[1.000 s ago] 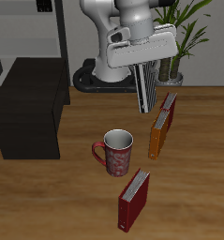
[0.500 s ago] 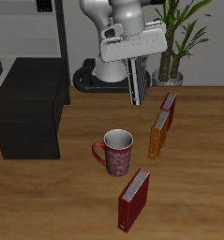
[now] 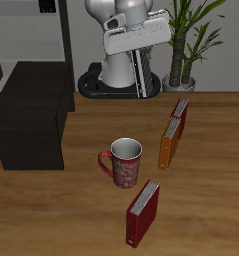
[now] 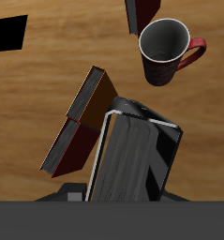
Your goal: Place the striped book in the top region of the shelf
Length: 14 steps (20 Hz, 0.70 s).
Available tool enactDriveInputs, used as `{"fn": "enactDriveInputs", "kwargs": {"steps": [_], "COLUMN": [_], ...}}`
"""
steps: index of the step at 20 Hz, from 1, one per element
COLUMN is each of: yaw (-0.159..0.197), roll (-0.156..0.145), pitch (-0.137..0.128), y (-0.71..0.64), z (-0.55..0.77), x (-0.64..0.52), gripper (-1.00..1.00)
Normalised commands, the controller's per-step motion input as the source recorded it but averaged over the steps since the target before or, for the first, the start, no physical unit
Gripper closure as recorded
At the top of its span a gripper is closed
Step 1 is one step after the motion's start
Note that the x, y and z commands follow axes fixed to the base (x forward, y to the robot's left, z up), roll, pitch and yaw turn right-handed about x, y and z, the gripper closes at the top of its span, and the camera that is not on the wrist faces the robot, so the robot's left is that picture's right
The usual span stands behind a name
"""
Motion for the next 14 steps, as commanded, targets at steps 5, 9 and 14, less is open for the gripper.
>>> {"fn": "enactDriveInputs", "kwargs": {"steps": [5,9,14], "yaw": [0.011,0.044,0.055], "roll": [-0.024,-0.168,-0.186], "pitch": [0.001,0.048,0.057], "y": [-0.13,-0.38,-0.18], "z": [-0.03,-0.29,-0.17], "x": [-0.05,0.09,0.03], "gripper": [1.00,1.00,1.00]}}
